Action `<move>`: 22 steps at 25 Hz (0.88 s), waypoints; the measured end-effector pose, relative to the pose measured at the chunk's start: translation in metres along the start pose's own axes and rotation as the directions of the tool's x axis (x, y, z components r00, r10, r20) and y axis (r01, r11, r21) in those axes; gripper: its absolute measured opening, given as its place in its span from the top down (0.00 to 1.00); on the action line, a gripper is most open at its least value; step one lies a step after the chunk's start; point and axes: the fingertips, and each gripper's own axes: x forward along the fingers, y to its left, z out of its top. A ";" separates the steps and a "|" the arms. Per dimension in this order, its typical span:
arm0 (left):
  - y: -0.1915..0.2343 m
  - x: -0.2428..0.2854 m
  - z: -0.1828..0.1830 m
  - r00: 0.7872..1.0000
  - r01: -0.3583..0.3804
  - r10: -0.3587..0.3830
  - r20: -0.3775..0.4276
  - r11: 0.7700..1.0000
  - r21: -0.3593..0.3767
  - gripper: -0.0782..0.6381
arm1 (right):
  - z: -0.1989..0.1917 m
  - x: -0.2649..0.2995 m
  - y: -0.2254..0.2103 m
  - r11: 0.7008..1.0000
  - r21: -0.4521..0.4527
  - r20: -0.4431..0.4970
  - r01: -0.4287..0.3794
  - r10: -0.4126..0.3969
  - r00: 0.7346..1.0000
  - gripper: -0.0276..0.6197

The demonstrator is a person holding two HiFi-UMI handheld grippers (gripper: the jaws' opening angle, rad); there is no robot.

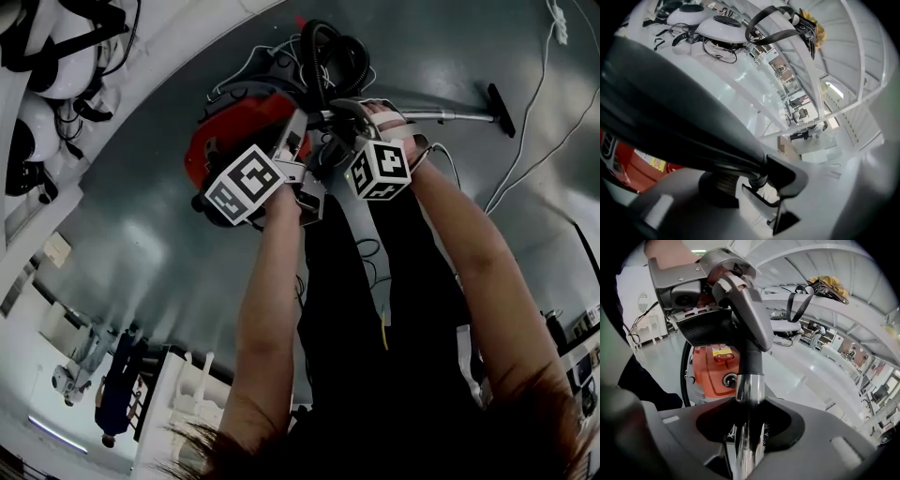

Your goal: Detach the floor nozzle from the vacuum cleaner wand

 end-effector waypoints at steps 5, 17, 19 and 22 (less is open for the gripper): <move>-0.005 -0.003 -0.001 0.999 0.048 -0.048 0.014 0.998 0.033 0.65 | 0.001 -0.003 0.002 0.997 0.024 0.041 -0.068 0.067 0.997 0.71; 0.037 -0.068 0.078 0.979 0.094 -0.104 0.173 0.994 0.061 0.66 | -0.071 -0.021 -0.019 0.983 0.077 -0.068 -0.168 0.174 0.982 0.71; 0.036 -0.066 0.072 0.982 0.099 -0.108 0.157 0.993 0.069 0.66 | -0.078 -0.023 -0.016 0.984 0.076 -0.094 -0.164 0.170 0.981 0.71; 0.035 -0.049 0.051 0.990 0.069 -0.080 0.112 0.993 0.099 0.66 | -0.075 -0.019 -0.007 0.982 0.072 -0.103 -0.174 0.181 0.978 0.71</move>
